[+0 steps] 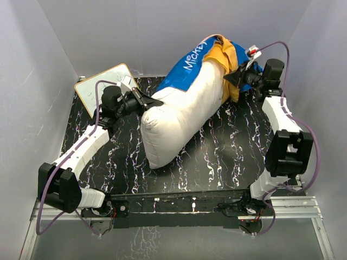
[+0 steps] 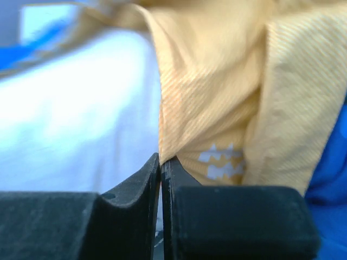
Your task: Put the pillow into the pillowcase
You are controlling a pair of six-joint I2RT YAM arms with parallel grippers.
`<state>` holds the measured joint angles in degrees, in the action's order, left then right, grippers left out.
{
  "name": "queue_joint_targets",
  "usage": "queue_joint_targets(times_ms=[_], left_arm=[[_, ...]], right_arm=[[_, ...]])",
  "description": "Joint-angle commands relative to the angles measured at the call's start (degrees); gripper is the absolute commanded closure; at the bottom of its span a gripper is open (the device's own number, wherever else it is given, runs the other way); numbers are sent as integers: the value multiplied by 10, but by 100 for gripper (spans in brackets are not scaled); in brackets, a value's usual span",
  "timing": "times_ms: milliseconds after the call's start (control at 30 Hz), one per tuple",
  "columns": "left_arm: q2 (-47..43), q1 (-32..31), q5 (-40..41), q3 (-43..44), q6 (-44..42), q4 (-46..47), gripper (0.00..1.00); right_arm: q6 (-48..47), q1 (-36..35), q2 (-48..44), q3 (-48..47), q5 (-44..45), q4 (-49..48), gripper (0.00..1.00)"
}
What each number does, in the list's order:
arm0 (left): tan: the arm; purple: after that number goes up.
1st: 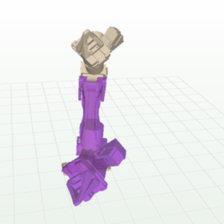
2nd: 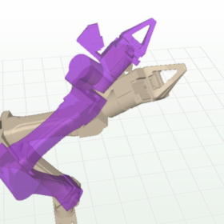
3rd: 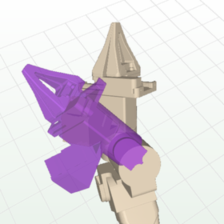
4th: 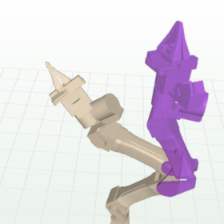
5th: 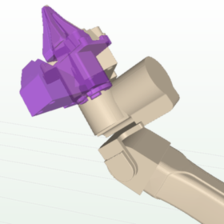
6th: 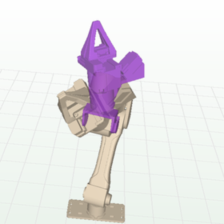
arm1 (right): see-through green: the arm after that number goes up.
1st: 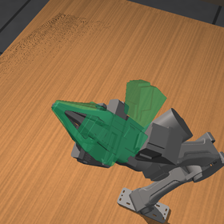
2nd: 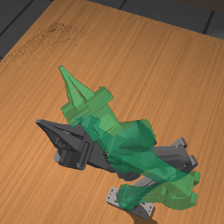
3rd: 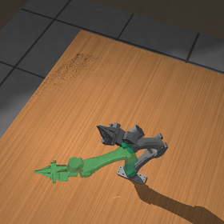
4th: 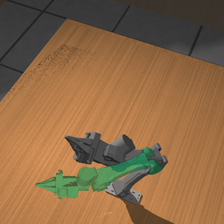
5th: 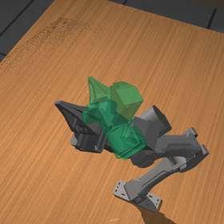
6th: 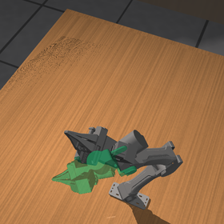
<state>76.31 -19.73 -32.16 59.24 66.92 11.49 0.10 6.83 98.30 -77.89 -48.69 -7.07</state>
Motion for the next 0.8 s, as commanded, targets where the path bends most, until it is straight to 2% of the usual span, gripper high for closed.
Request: queue_joint_targets(times_ms=[0,100,200,333,400,500,600,633,700,767], left_arm=[[-16,14,-37,26,-19,23,100],[-11,19,-48,7,-7,56,100],[0,21,-61,-6,-14,69,100],[18,21,-80,-74,-23,99,100],[36,21,-84,-115,-23,125,100],[66,21,-86,-141,-44,126,100],[80,21,-78,-133,-67,107,100],[80,21,-74,-127,-73,101,95],[70,21,-51,-103,-101,60,71],[47,22,-10,-62,-184,-44,43]], right_arm=[[32,-20,-118,-119,-173,23,92],[32,-49,-148,-138,-192,71,92],[-22,-64,-168,-97,-151,162,92],[-155,-65,-134,-16,-39,359,92],[-224,-65,-121,6,-53,448,92],[-255,-103,-156,47,-114,475,92],[-260,-135,-191,63,-121,460,92],[-244,-138,-188,65,-113,448,92],[-231,-138,-162,53,-88,448,90],[-262,-138,-130,10,-74,491,76]])
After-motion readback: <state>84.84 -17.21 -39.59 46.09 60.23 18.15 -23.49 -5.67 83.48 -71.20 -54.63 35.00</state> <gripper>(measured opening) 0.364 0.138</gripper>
